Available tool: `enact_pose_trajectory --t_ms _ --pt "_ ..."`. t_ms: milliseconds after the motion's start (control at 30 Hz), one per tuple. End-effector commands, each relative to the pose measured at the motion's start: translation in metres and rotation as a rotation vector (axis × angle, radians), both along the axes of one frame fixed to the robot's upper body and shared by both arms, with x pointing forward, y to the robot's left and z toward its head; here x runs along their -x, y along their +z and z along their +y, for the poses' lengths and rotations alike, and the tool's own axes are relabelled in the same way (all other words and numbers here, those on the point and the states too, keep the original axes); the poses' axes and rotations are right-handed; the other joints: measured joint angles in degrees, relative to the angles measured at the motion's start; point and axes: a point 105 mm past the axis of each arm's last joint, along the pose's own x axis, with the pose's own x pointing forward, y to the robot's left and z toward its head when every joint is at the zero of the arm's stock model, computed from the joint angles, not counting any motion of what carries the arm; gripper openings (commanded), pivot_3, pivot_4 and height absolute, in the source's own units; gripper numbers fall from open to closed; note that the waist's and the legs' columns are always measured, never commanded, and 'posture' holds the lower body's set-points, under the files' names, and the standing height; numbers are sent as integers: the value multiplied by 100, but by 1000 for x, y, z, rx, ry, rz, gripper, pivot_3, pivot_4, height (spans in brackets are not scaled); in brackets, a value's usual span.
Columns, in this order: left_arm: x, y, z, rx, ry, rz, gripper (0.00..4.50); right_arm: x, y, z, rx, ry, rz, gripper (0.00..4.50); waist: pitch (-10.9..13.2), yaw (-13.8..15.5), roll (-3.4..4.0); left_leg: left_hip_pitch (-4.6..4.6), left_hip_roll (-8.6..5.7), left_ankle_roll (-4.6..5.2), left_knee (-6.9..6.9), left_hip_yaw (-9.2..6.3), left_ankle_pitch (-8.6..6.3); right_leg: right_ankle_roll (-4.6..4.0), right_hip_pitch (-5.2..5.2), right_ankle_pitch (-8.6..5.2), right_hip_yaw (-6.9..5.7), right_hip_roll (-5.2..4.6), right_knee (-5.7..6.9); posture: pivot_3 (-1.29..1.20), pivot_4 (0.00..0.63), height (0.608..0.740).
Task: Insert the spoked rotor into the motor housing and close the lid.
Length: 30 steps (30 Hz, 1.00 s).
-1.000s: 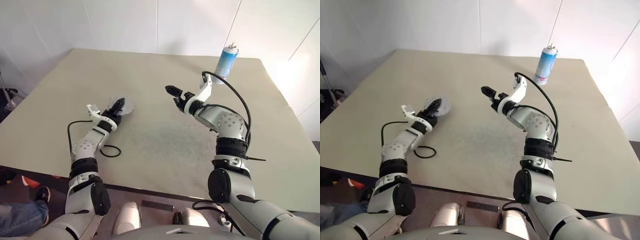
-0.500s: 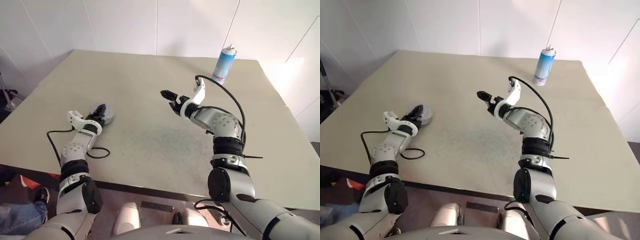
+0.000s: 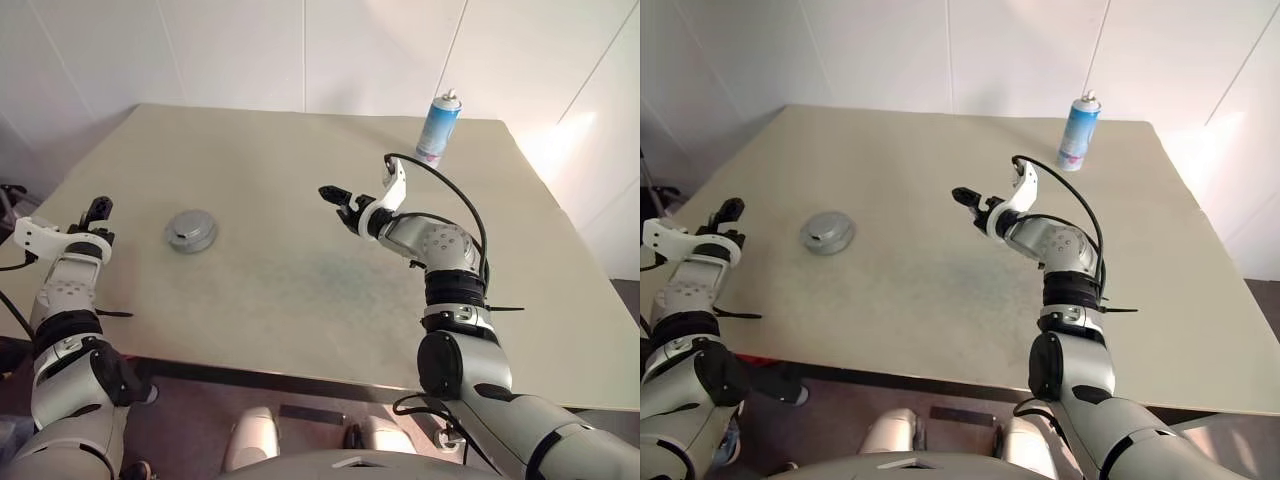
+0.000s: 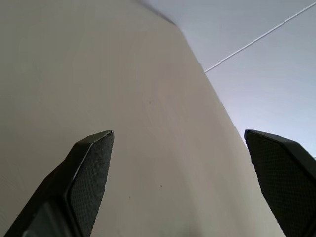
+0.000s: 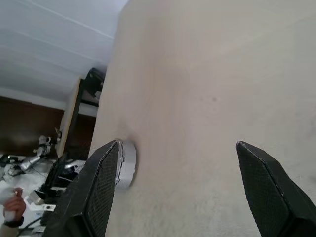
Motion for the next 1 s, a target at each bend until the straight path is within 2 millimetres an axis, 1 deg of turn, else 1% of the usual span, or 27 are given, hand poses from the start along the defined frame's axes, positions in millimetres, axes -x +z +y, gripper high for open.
enact_pose_trajectory --t_ms 33,67,133,200,233,267,300,367,400,467,533,567,633,767,1000 --pt "-17 46 -40 -289 -145 -142 4471 -3 31 -6 173 -10 -294 4277 3 64 -6 -7 0 0 4 0 0 2 -2 2 -1 -2 -2 0 0 740" --pt "-20 55 -60 -370 -226 -183 4471 2 36 -6 228 47 -385 4277 4 101 -9 -12 0 1 10 -1 -1 4 -2 4 -3 -5 -2 0 0 740" --pt "-21 69 -94 -469 -366 -253 4471 15 40 -8 292 156 -503 4277 7 146 -14 -29 -3 8 27 -2 -5 14 -4 10 -7 -12 -6 0 0 740" --pt "-19 81 -135 -599 -534 -307 4471 22 43 -25 395 214 -605 4277 15 140 -27 -35 -4 14 38 -1 -8 22 -4 15 -6 -13 -8 0 0 740" --pt "-17 82 -155 -666 -618 -320 4471 23 43 -35 461 236 -644 4277 15 142 -27 -35 -4 15 41 -1 -9 24 -3 16 -5 -13 -8 0 0 740" --pt "-15 81 -169 -713 -683 -325 4471 24 42 -43 514 254 -671 4277 15 144 -28 -35 -5 15 42 -1 -9 25 -2 17 -4 -15 -8 0 0 740" --pt "-13 75 -186 -771 -762 -315 4471 24 40 -55 576 269 -695 4277 16 142 -28 -32 -7 15 44 -1 -9 26 0 18 -3 -16 -7 0 0 740" --pt "-9 58 -210 -871 -887 -275 4471 24 36 -76 672 292 -715 4277 14 119 -24 -24 -7 15 45 3 -9 23 2 19 2 -16 -1 0 0 740" --pt "-5 48 -223 -890 -955 -266 4471 26 31 -86 719 316 -717 4277 12 106 -20 -24 -7 16 45 4 -9 21 3 18 4 -15 2 0 0 740" --pt "2 33 -242 -898 -1049 -260 4471 28 23 -98 767 349 -707 4277 12 65 -20 -26 -4 17 44 9 -9 10 6 10 8 -13 7 0 0 740" --pt "8 17 -255 -916 -1114 -241 4471 28 12 -108 819 357 -681 4277 12 10 -20 -26 -2 20 44 9 -9 -5 4 3 8 -10 7 0 0 740" --pt "10 11 -259 -920 -1128 -231 4471 27 8 -111 837 353 -668 4277 12 -21 -20 -33 -1 21 45 9 -9 -11 -1 4 7 -10 9 0 0 740" --pt "12 5 -263 -896 -1138 -221 4471 26 4 -112 850 345 -656 4277 12 -48 -20 -45 -1 24 48 8 -9 -21 -11 7 5 -10 11 0 0 740" --pt "11 9 -267 -837 -1120 -242 4471 25 -2 -109 851 346 -642 4277 12 -54 -18 -51 -1 41 53 8 -6 -31 -16 11 4 -10 12 0 0 740" --pt "8 13 -265 -849 -1097 -243 4471 24 -4 -104 846 350 -641 4277 12 -48 -18 -43 2 60 75 8 -8 -37 -15 14 2 -11 14 0 0 740"
